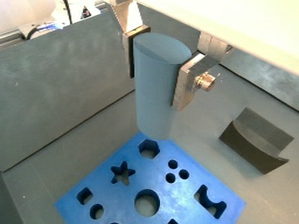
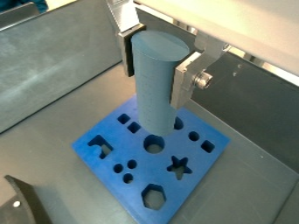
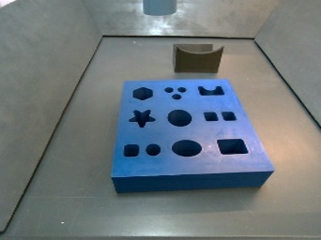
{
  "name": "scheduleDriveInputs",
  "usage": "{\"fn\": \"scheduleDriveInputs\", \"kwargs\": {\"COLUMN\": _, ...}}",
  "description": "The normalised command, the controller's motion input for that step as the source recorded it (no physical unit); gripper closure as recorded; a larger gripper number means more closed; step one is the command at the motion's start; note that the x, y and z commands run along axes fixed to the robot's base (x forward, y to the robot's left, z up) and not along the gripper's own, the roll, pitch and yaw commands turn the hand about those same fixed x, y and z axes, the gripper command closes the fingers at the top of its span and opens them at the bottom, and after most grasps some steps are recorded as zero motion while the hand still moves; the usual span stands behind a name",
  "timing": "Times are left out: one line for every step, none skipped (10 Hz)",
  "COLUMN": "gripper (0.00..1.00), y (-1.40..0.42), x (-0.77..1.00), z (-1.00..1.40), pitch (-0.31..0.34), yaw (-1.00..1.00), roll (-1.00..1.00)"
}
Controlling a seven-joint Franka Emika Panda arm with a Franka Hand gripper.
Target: Insert the oval object.
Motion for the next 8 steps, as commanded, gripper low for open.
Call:
{"fn": "scheduleDriveInputs", "kwargs": {"gripper": 1.00, "y": -0.88, "x": 0.11, "z": -1.00, "pitch": 0.000, "yaw": -0.10, "roll": 0.04}}
{"fn": "scheduleDriveInputs", "kwargs": {"gripper": 1.00, "y": -0.93, "x": 0.06, "z": -1.00, "pitch": 0.011, "yaw": -0.10, "roll": 0.06}}
{"fn": "scheduleDriveInputs", "kwargs": {"gripper": 1.00, "y": -0.97, "x": 0.00, "z": -1.00, "pitch": 0.007, "yaw": -0.07, "roll": 0.12}}
{"fn": "scheduleDriveInputs", "kwargs": {"gripper": 1.00, "y": -0.80, "x": 0.00, "z": -0.88, "pitch": 0.054, "yaw": -0.05, "roll": 0.18}}
{"fn": "scheduleDriveInputs", "kwargs": {"gripper": 1.00, "y": -0.16, "x": 0.00, "z": -0.27, "pitch": 0.110, "yaw": -0.04, "roll": 0.47}}
{"fn": "scheduleDriveInputs", "kwargs": {"gripper": 1.00, "y": -0.28, "x": 0.19, "z": -0.73, "pitch": 0.000, "yaw": -0.02, "roll": 0.33}}
{"fn": "scheduleDriveInputs", "kwargs": {"gripper": 1.00, "y": -0.31, "x": 0.13, "z": -0.89, "pitch": -0.084, "yaw": -0.01, "roll": 0.21}}
{"fn": "scheduleDriveInputs", "kwargs": {"gripper": 1.00, "y": -0.14, "x": 0.00, "z": -0.80, "pitch": -0.103, "yaw": 0.00, "roll": 0.24}}
